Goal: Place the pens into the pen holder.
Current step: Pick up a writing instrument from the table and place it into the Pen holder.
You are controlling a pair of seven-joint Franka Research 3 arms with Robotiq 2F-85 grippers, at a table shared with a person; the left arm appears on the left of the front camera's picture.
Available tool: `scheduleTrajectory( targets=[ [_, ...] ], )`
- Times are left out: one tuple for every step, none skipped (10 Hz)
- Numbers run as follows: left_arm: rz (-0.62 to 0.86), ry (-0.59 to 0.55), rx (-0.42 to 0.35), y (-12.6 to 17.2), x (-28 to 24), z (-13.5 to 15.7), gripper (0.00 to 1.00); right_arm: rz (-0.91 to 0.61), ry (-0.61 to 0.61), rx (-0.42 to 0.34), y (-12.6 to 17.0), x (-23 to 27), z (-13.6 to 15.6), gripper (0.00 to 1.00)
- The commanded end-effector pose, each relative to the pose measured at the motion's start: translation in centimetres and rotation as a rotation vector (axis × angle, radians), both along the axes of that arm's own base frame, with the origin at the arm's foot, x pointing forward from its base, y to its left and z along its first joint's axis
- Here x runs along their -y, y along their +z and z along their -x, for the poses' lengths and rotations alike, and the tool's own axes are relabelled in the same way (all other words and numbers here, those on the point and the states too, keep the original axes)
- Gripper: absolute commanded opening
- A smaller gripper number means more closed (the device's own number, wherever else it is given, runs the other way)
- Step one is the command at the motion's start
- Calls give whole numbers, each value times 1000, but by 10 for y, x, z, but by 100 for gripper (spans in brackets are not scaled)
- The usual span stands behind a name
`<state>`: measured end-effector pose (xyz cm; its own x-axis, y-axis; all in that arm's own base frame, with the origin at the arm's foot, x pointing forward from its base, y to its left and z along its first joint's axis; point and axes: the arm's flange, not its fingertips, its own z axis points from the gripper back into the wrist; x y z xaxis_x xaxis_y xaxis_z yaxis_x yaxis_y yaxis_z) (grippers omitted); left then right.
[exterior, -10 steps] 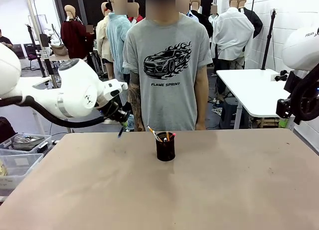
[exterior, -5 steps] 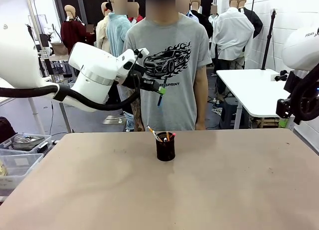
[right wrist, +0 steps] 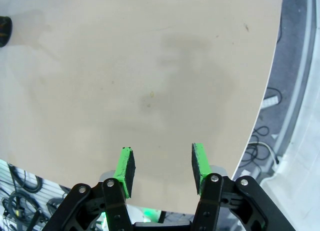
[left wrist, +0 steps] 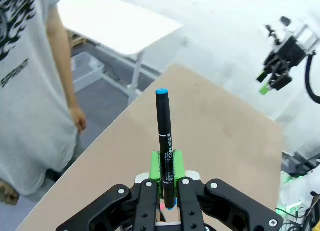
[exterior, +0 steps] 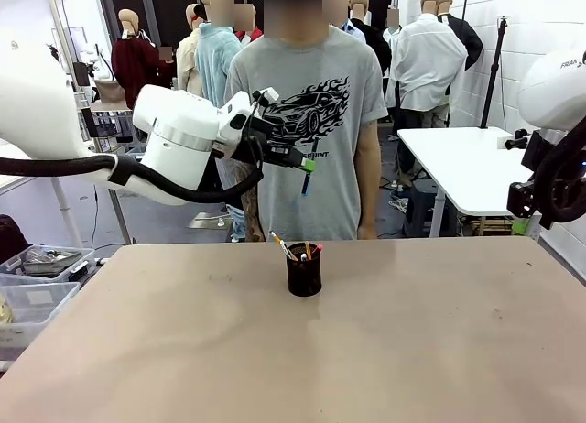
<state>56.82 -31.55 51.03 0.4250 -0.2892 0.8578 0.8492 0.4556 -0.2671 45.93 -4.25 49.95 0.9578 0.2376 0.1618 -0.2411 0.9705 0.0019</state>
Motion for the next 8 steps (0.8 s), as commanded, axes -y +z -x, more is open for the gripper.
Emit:
scheduleTrajectory(
  targets=[
    [85, -75, -14, -23, -12, -16, 0, 14, 2, 10, -2, 0, 0, 59],
    [85, -67, -33, -34, -15, -19, 0, 14, 2, 10, -2, 0, 0, 59],
    [97, -86, -25, -44, -19, -22, 0, 14, 2, 10, -2, 0, 0, 59],
    [101, -96, -11, -54, -21, -25, 0, 14, 2, 10, -2, 0, 0, 59],
    [119, -120, -12, -61, -22, -23, 0, 14, 2, 10, -2, 0, 0, 59],
    [124, -169, 14, -68, -24, -23, 0, 14, 2, 10, -2, 0, 0, 59],
    [123, -190, 21, -75, -29, -24, 0, 14, 2, 10, -2, 0, 0, 59],
    [145, -191, 8, -87, -31, -27, 0, 14, 2, 10, -2, 0, 0, 59]
  ],
)
